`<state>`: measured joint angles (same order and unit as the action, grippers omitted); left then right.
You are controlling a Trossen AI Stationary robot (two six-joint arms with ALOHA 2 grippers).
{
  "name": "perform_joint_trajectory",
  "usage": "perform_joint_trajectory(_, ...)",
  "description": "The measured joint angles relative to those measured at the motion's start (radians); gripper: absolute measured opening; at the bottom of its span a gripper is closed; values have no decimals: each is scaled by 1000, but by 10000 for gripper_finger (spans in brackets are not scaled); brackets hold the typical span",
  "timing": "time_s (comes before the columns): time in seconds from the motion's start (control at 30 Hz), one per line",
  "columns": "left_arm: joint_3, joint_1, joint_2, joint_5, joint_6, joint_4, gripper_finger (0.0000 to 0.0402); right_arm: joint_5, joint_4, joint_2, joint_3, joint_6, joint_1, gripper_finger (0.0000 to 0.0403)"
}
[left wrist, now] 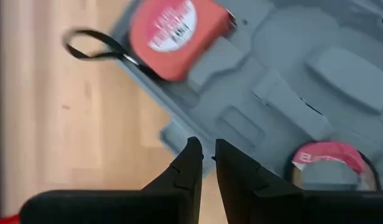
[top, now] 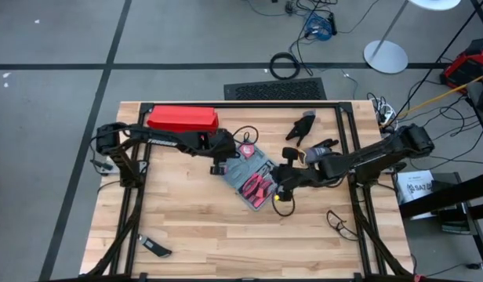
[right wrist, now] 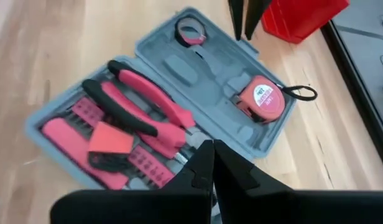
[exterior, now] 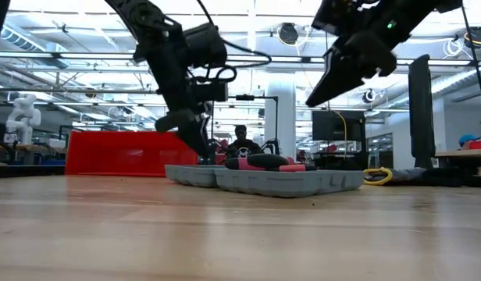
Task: Prefit tool cases
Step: Remove the orange measuring tape from the gray pre-fit tool case
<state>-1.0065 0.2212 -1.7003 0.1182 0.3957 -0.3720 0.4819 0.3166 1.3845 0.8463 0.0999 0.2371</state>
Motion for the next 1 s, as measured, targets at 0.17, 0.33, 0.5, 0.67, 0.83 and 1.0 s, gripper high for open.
perform_joint_trajectory(0.17, 0, 1, -28, -17, -65, -37, 51, 54, 39, -21, 1, 40, 39, 0)
perform_joint_trajectory(0.33, -3, -1, -41, -107, -133, -48, 51, 70, 55, -25, 1, 65, 64, 0)
perform_joint_trajectory(0.5, -3, -43, -37, -236, -235, -49, 51, 73, 74, -25, 1, 77, 74, 0)
perform_joint_trajectory(0.67, -2, -105, -37, -258, -314, -48, 51, 73, 87, -25, 1, 74, 74, 0)
perform_joint_trajectory(0.83, 1, -189, -39, -313, -417, -4, 51, 73, 86, -25, 1, 61, 74, 0)
perform_joint_trajectory(1.0, 3, -269, -42, -311, -491, 89, 51, 72, 83, -25, 1, 41, 73, 0)
